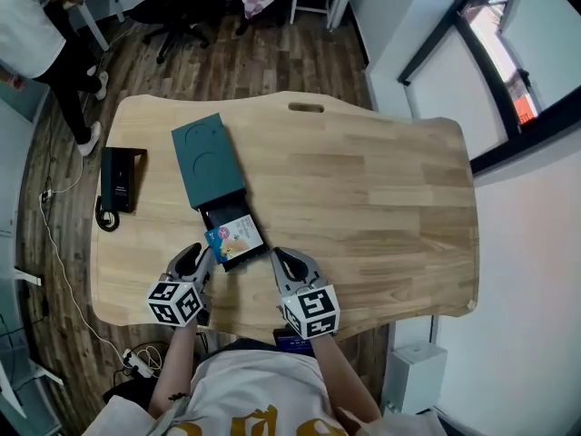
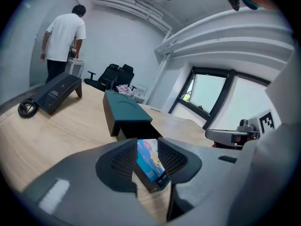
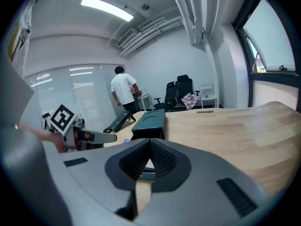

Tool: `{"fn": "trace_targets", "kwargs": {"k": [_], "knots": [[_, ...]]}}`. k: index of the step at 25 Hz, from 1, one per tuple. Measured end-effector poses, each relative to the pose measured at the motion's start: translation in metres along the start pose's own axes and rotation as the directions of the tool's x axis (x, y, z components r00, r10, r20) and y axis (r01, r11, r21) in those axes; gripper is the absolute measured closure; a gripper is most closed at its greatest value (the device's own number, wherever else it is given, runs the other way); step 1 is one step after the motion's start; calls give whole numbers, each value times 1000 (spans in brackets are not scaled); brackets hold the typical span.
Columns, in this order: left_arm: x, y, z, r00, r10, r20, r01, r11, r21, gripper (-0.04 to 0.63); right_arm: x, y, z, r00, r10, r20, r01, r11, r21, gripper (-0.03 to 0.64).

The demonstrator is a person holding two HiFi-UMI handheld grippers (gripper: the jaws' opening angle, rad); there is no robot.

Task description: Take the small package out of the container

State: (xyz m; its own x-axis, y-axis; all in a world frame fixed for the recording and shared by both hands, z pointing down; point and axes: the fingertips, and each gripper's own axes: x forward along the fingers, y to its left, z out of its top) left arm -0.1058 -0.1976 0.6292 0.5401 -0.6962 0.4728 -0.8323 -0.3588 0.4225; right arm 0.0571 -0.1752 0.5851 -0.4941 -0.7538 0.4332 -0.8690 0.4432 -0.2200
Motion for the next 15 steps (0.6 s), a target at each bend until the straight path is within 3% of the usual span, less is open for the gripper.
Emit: {"fn": "trace_targets", "kwargs": {"k": [7, 15], "knots": [[27, 9, -19, 998, -23, -59, 13, 988, -156, 358, 15, -5, -11, 999, 15, -48, -15, 1000, -6, 612], [46, 20, -35, 988, -4, -153, -19, 989, -149, 353, 30, -12, -14, 996, 27, -84, -28, 1000, -10, 612]]}}
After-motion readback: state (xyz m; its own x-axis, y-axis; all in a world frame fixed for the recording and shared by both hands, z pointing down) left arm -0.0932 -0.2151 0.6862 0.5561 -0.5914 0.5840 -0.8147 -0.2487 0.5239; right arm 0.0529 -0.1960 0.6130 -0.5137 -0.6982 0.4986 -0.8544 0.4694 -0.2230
